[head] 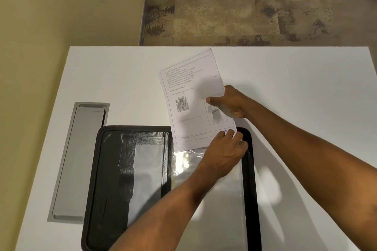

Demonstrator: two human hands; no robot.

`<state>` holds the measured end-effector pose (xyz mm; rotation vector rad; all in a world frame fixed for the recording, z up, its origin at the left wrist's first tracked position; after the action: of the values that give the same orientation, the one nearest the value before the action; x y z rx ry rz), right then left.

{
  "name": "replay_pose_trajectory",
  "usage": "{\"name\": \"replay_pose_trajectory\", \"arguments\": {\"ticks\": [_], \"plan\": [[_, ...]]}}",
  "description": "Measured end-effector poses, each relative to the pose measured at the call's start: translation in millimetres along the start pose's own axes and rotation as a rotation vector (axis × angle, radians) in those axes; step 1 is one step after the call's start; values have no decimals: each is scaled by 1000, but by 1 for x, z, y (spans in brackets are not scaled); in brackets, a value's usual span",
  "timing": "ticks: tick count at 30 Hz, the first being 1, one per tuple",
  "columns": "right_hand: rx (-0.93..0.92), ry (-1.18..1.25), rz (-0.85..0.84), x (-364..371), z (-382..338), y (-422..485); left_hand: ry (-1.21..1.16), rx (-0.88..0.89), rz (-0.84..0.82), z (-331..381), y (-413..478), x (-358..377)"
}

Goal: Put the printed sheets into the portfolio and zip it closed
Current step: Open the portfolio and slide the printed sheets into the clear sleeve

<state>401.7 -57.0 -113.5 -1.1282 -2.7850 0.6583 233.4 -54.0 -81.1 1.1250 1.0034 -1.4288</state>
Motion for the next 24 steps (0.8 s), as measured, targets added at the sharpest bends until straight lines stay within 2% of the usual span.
{"name": "replay_pose_trajectory", "arguments": {"ticks": [8,19,24], "plan": [[73,10,35,1,12,-4,-14,-103,-78,-7,14,2],[176,-81,85,-3,23,-14,-134,-87,-12,-11,19,8],[234,-98,90,-7,26,-13,-106,-71,-11,-9,21,16]]}}
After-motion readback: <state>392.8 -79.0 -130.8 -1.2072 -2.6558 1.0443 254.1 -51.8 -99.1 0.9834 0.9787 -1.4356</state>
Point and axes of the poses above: each hand's wrist, its own y-axis towards the middle knuckle, its own x-axis out of the palm, z = x × y, the point moved 4 cm from there along y, towards the middle knuckle, and after that the axes turned 12 degrees about -x, right-handed, at the moved point
